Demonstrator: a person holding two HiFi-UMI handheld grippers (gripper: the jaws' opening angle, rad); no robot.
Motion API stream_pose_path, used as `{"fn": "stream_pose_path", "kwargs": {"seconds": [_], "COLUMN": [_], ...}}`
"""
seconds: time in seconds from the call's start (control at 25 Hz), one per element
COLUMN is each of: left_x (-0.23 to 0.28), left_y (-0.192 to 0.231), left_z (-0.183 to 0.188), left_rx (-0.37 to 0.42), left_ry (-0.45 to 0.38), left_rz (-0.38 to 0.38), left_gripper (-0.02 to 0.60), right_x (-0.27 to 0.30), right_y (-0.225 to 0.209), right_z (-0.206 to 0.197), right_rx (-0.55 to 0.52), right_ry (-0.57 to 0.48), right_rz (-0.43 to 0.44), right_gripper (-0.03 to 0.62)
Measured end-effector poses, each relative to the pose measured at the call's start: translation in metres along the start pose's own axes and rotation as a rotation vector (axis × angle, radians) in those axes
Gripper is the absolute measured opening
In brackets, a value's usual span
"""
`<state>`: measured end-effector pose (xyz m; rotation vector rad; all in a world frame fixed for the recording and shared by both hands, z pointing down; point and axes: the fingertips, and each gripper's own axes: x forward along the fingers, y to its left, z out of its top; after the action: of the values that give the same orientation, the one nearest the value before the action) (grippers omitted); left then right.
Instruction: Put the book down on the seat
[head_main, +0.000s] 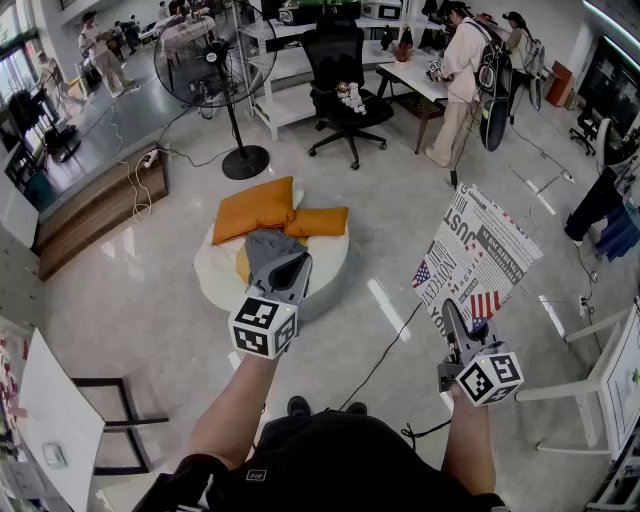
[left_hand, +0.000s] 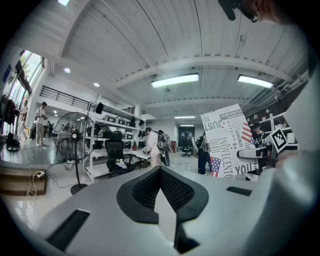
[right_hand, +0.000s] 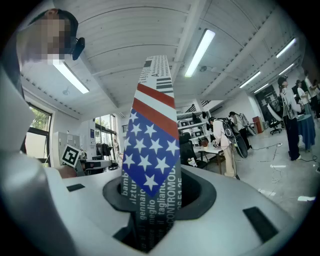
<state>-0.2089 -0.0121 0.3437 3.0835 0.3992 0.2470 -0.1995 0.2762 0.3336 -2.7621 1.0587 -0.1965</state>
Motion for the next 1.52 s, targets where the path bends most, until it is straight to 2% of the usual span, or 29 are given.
{"fn": "stream_pose_path", "kwargs": {"seconds": [0.4, 0.56, 0.72, 0.88, 1.0, 1.12, 1.28, 1.52], "left_x": [0.015, 0.034, 0.052, 0.067, 0.079, 0.094, 0.125, 0.189], "left_y": [-0.024, -0.051, -0.086, -0.121, -0.131, -0.124, -0.097, -0.035], "left_z": [0.0, 0.001, -0.004, -0.012, -0.016, -0.018, -0.021, -0.017], "left_rx": [-0.004, -0.003, -0.003, 0.01, 0.012, 0.003, -0.011, -0.027], "left_ry": [0.003, 0.005, 0.014, 0.027, 0.04, 0.048, 0.051, 0.044], "left_rz": [-0.017, -0.043, -0.082, -0.128, -0.143, -0.154, -0.152, -0.127], "left_gripper": [0.002, 0.001, 0.002, 0.002, 0.002, 0.002, 0.002, 0.002], "right_x": [-0.017, -0.032, -0.051, -0.072, -0.08, -0.075, -0.05, 0.021], "right_y": [-0.024, -0.043, -0.048, -0.06, -0.075, -0.085, -0.1, -0.132], "right_z": [-0.005, -0.002, -0.006, -0.021, -0.03, -0.038, -0.039, -0.032], "right_rx": [0.019, -0.003, -0.04, 0.023, 0.081, 0.12, 0.109, 0.088], "right_ry": [0.006, -0.007, -0.017, -0.018, -0.013, 0.007, 0.027, 0.049], "right_rz": [-0.028, -0.033, 0.014, 0.016, -0.003, -0.031, -0.066, -0.096], "right_gripper": [0.163, 0.166, 0.169, 0.169, 0.169, 0.169, 0.169, 0.169]}}
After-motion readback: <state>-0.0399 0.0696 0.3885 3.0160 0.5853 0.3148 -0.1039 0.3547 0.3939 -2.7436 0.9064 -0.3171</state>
